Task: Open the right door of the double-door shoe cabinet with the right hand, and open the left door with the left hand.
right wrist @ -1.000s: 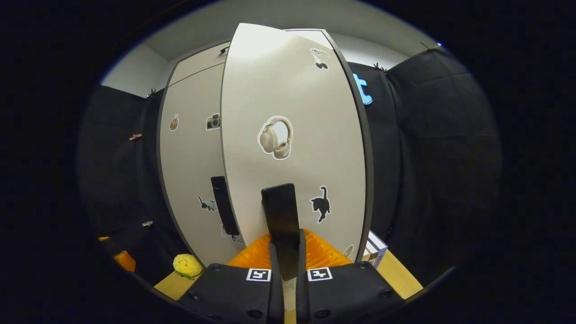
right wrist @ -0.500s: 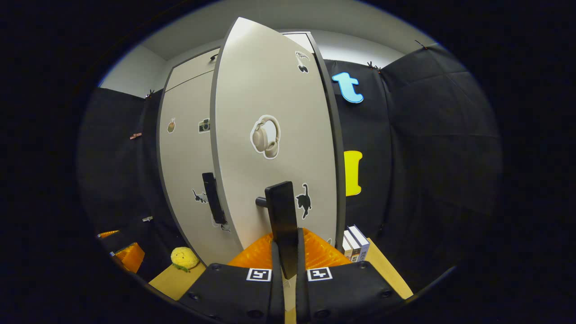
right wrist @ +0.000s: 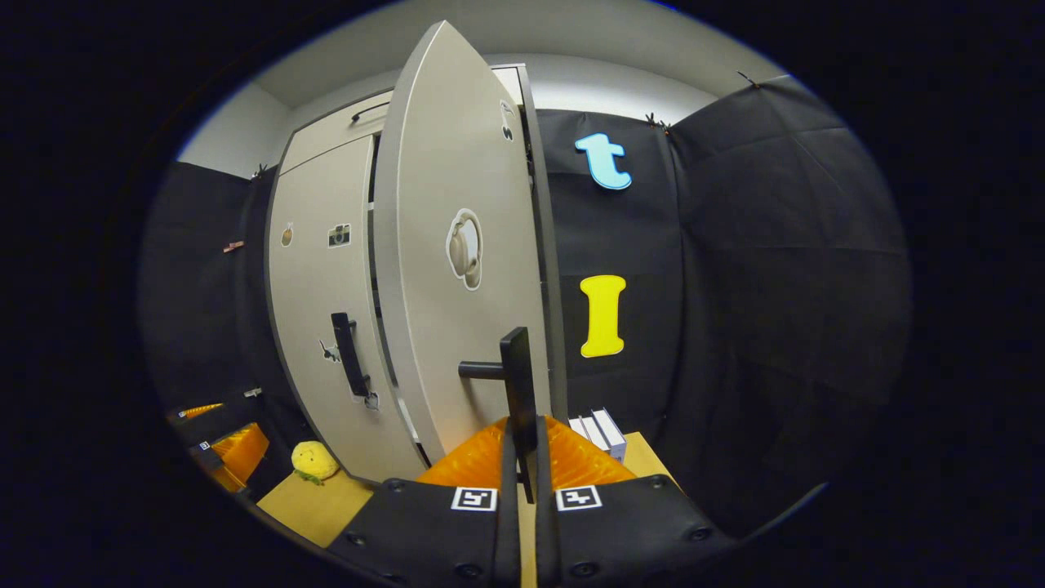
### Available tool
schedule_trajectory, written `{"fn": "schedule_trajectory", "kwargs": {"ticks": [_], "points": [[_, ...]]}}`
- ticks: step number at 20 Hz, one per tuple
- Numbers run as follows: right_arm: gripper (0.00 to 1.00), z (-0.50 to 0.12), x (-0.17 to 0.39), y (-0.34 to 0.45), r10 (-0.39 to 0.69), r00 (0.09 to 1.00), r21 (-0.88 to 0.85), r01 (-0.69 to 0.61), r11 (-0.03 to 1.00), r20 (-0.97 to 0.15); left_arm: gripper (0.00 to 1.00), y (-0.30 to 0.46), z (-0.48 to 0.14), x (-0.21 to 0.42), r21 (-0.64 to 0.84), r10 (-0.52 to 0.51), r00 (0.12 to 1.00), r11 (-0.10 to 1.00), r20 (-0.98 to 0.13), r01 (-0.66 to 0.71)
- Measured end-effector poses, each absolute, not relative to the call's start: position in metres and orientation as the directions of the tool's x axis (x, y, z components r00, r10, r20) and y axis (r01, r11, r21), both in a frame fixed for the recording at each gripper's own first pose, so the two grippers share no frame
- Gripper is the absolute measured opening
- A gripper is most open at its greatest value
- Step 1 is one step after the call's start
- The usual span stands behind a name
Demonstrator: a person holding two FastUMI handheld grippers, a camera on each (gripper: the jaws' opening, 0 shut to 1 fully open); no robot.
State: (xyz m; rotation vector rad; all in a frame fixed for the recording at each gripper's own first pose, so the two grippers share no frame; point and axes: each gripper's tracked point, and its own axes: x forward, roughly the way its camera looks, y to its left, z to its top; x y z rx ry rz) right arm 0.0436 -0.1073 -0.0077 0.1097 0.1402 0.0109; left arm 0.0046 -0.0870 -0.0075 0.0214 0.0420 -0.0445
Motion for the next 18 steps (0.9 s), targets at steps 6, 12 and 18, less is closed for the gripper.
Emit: {"fn": "schedule_trajectory", "kwargs": {"ticks": [6,12,18], "points": [[0.1,-0.008,0.054,-0.152,0.017,0.988,0.108,-0.001,0.994,-0.151,0.95,-0.12,0.002,0.023,0.028,-0.05,0.998,0.998,-0.028,0.051],[0.07,-0.01,0.055,-0.156,0.078,0.984,0.142,-0.056,0.988,-0.158,0.94,-0.139,0.011,0.044,0.008,-0.041,0.999,0.999,-0.011,0.041],[0.07,-0.015,0.051,-0.157,0.088,0.981,0.147,-0.062,0.987,-0.174,0.94,-0.142,0.009,0.067,0.031,-0.035,0.999,0.999,-0.023,0.036]]}}
